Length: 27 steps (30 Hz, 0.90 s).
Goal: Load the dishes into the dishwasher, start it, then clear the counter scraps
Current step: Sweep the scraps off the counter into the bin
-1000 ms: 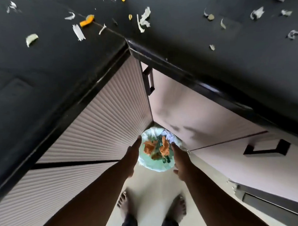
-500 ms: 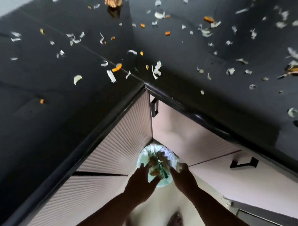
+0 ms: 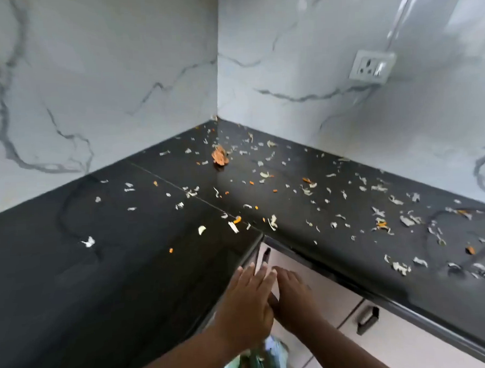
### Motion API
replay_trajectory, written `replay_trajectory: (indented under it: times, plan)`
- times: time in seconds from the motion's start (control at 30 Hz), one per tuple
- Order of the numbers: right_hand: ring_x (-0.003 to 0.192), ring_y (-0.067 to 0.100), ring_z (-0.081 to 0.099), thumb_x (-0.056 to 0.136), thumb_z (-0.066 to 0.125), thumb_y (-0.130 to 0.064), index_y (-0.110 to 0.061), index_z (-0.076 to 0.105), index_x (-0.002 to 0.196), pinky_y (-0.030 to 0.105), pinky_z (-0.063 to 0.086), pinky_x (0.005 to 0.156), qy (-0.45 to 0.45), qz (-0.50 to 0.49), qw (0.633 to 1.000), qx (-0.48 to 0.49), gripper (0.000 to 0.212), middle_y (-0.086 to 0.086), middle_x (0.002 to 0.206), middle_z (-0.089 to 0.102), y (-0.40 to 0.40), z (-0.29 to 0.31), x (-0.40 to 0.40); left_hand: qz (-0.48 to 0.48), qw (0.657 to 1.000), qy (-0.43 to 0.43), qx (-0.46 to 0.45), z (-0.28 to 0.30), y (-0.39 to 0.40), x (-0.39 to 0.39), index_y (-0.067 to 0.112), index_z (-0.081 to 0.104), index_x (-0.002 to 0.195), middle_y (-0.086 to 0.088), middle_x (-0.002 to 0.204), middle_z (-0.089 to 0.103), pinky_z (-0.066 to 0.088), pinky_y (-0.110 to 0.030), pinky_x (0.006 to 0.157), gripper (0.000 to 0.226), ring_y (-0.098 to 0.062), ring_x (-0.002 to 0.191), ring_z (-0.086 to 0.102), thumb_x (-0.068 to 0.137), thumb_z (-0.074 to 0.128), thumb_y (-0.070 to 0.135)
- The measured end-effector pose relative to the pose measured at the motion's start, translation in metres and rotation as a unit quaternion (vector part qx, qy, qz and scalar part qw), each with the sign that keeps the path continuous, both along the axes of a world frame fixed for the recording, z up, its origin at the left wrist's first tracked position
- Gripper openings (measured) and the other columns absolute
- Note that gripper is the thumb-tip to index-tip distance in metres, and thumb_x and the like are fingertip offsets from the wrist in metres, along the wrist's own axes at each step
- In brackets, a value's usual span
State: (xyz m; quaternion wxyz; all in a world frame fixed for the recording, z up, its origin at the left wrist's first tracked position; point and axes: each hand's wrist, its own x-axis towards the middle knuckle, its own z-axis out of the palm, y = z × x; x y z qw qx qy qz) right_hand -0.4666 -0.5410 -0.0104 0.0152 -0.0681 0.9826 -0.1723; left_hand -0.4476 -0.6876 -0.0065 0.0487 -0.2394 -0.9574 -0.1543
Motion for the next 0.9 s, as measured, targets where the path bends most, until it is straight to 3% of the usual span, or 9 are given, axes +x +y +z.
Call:
replay_trajectory:
  times: [0.1,0.17,0.27,0.33,0.53,0.63,0.73,0.83,0.9]
  plan:
    - [0.139,0.016,0.031,0.095,0.044,-0.047,-0.022,0.035,0.144,0.03,0.027,0.112,0.051,0.027,0.998,0.028,0.056,-0.004,0.148,0.04,-0.025,0.034,-0.008,0.047,0.998,0.041,-0.029,0.03,-0.036,-0.013,0.018,0.057,0.13,-0.006,0.135,0.058,0.039,-0.049,0.105,0.058,-0.027,0.126,0.052,0.076,0.045,0.037]
    - [0.145,0.018,0.02,0.095,0.044,-0.05,-0.022,0.028,0.148,0.033,0.023,0.115,0.066,0.028,0.997,0.04,0.062,-0.003,0.154,0.032,-0.038,0.053,-0.015,0.086,0.994,0.043,-0.044,0.042,-0.058,-0.022,0.017,0.052,0.136,-0.007,0.144,0.049,0.029,-0.049,0.111,0.061,-0.029,0.135,0.042,0.084,0.041,0.046]
    - [0.148,0.019,0.01,0.094,0.04,-0.055,-0.024,0.021,0.151,0.036,0.019,0.117,0.075,0.04,0.994,0.067,0.068,-0.003,0.158,0.023,-0.055,0.074,-0.03,0.146,0.986,0.051,-0.067,0.053,-0.087,-0.033,0.017,0.027,0.151,-0.008,0.159,0.018,0.0,-0.044,0.119,0.075,-0.026,0.147,0.007,0.089,0.023,0.058]
    - [0.148,0.019,0.008,0.094,0.04,-0.057,-0.024,0.019,0.151,0.037,0.017,0.117,0.074,0.046,0.993,0.077,0.069,-0.003,0.159,0.02,-0.063,0.085,-0.043,0.173,0.981,0.043,-0.083,0.056,-0.102,-0.041,0.019,0.009,0.154,-0.007,0.162,0.001,-0.009,-0.044,0.117,0.083,-0.027,0.148,-0.005,0.084,0.007,0.063]
    - [0.148,0.022,0.008,0.094,0.04,-0.056,-0.024,0.02,0.15,0.039,0.019,0.116,0.064,0.054,0.995,0.055,0.068,-0.002,0.159,0.02,-0.081,0.089,-0.09,0.254,0.964,-0.007,-0.076,0.046,-0.135,-0.063,0.02,-0.005,0.153,-0.005,0.161,-0.012,-0.02,-0.039,0.112,0.1,-0.023,0.145,-0.021,0.066,-0.013,0.069]
    - [0.148,0.022,0.01,0.094,0.04,-0.057,-0.023,0.022,0.149,0.038,0.022,0.116,0.054,0.06,0.996,0.037,0.067,-0.002,0.157,0.023,-0.086,0.081,-0.123,0.298,0.952,-0.038,-0.065,0.037,-0.15,-0.086,0.021,-0.003,0.154,-0.004,0.161,-0.011,-0.023,-0.037,0.106,0.114,-0.023,0.146,-0.017,0.059,-0.023,0.081]
    - [0.148,0.022,0.01,0.094,0.04,-0.057,-0.022,0.021,0.15,0.038,0.022,0.116,0.04,0.072,0.996,0.029,0.068,-0.001,0.158,0.023,-0.087,0.071,-0.165,0.35,0.933,-0.052,-0.064,0.03,-0.164,-0.117,0.021,-0.002,0.154,-0.004,0.161,-0.01,-0.018,-0.038,0.113,0.132,-0.023,0.147,-0.015,0.042,-0.04,0.079]
    - [0.148,0.022,0.011,0.094,0.042,-0.056,-0.022,0.021,0.15,0.038,0.023,0.116,0.033,0.086,0.995,0.035,0.069,-0.001,0.157,0.023,-0.088,0.067,-0.212,0.398,0.914,-0.058,-0.055,0.022,-0.175,-0.146,0.02,-0.001,0.154,-0.004,0.161,-0.01,-0.016,-0.039,0.114,0.134,-0.022,0.146,-0.018,0.041,-0.043,0.079]
    - [0.147,0.023,0.013,0.094,0.043,-0.055,-0.022,0.021,0.149,0.039,0.024,0.117,0.027,0.093,0.994,0.04,0.068,0.001,0.157,0.023,-0.088,0.064,-0.248,0.421,0.903,-0.069,-0.05,0.017,-0.179,-0.163,0.021,-0.005,0.153,-0.003,0.161,-0.014,-0.018,-0.039,0.114,0.123,-0.02,0.144,-0.022,0.051,-0.033,0.083]
